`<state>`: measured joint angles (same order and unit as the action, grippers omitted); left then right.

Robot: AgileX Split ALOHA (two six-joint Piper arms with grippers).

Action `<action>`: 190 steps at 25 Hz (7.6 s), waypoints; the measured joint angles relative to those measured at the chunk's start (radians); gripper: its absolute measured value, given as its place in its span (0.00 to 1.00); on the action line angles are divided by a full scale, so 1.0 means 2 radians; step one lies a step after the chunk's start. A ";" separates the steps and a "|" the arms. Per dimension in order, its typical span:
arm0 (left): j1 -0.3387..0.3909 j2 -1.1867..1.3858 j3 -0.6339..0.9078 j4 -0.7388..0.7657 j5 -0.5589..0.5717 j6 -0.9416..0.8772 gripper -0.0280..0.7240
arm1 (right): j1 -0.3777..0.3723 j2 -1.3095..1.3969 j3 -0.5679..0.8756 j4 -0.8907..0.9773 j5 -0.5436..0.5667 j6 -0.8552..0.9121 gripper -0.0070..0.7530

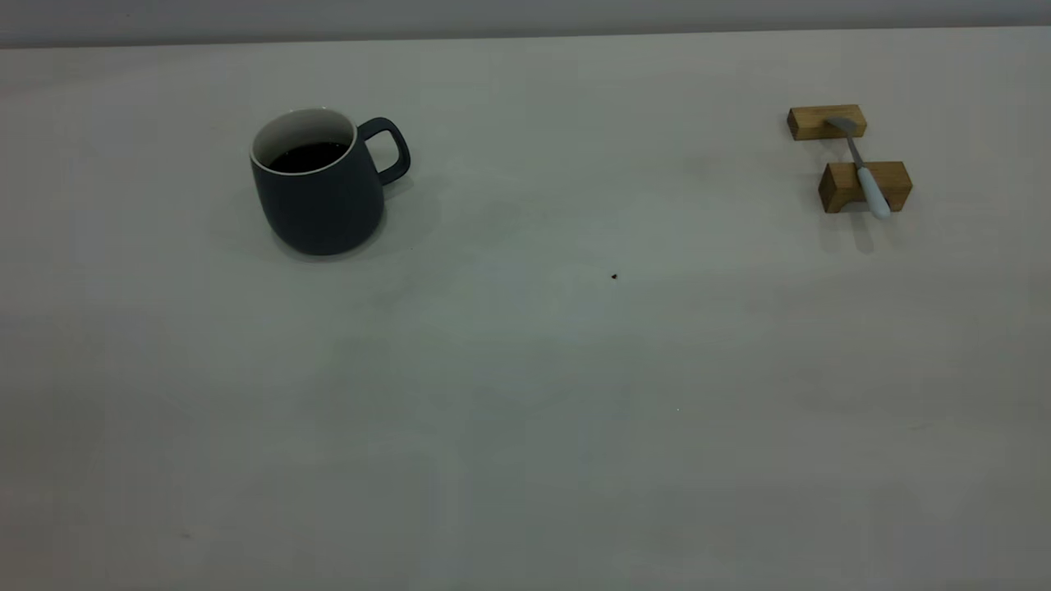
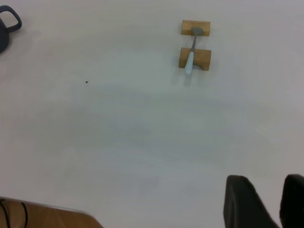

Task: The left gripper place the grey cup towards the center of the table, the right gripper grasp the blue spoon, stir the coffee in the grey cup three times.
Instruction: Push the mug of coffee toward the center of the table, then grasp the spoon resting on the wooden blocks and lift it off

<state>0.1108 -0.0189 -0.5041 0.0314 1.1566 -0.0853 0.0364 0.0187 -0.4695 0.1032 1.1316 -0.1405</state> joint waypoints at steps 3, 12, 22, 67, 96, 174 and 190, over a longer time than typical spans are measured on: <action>0.000 0.000 0.000 0.000 0.000 0.000 0.82 | 0.000 0.000 0.000 0.000 0.000 0.000 0.32; 0.000 0.000 0.000 0.000 -0.001 0.000 0.82 | 0.000 0.000 0.000 0.000 0.000 0.000 0.32; 0.000 0.071 -0.001 -0.020 -0.122 0.013 0.82 | 0.000 0.000 0.000 0.000 0.000 0.000 0.32; -0.067 1.135 -0.454 -0.111 -0.382 0.711 0.82 | 0.000 0.000 0.000 0.000 0.000 0.000 0.32; -0.179 1.199 -0.459 -0.145 -0.463 0.809 0.82 | 0.000 0.000 0.000 0.000 0.000 0.000 0.32; -0.197 0.344 -0.010 -0.021 -0.042 0.012 0.82 | 0.000 0.000 0.000 0.000 0.000 0.000 0.32; -0.061 0.081 0.000 -0.023 -0.008 0.012 0.82 | 0.000 0.000 0.000 0.000 0.000 0.000 0.32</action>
<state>-0.0115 0.1439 -0.5034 -0.0140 1.1402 -0.0609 0.0364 0.0187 -0.4695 0.1032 1.1316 -0.1406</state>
